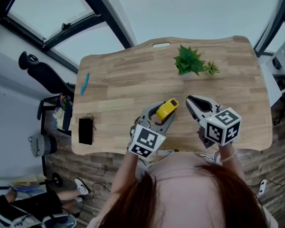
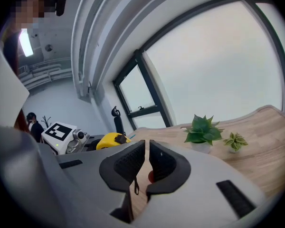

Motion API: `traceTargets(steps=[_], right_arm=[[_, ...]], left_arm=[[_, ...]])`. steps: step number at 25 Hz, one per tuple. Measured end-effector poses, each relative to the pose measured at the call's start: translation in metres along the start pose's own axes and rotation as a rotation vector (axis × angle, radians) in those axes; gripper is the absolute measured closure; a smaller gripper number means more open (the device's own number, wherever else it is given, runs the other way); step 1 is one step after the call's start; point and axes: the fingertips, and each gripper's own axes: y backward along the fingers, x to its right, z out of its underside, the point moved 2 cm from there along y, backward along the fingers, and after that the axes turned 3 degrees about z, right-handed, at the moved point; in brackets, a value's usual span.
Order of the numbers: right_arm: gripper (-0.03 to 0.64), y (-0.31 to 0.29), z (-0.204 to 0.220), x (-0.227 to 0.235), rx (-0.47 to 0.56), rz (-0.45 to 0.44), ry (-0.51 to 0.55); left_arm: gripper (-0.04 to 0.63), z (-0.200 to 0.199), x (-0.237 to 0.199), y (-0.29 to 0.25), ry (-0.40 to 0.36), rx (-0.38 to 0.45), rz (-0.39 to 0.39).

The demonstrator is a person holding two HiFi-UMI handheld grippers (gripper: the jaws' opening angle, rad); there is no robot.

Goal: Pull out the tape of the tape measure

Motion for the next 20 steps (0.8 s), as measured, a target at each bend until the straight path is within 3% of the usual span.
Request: traceTargets(steps=[3, 6, 14, 20], right_arm=[[0.61, -0.001, 0.0, -0.002, -0.007, -0.065, -0.058], [0.549, -0.001, -0.001, -0.005, 0.002, -0.139, -0.15], [0.521, 0.0, -0.01, -0.021, 0.037, -0.382, -0.442], [0.512, -0.003, -0.008, -0.024, 0.038, -0.483, -0.582]], left_arm=[[0.428, -0.01, 0.0, 0.007, -0.004, 0.026, 0.009], [0.428, -0.018, 0.001, 0.012, -0.018, 0.038, 0.019], [0.427, -0.029, 0.005, 0.026, -0.071, 0.052, 0.048], [0.428, -0.034, 0.009, 0.035, -0.105, 0.061, 0.061]])
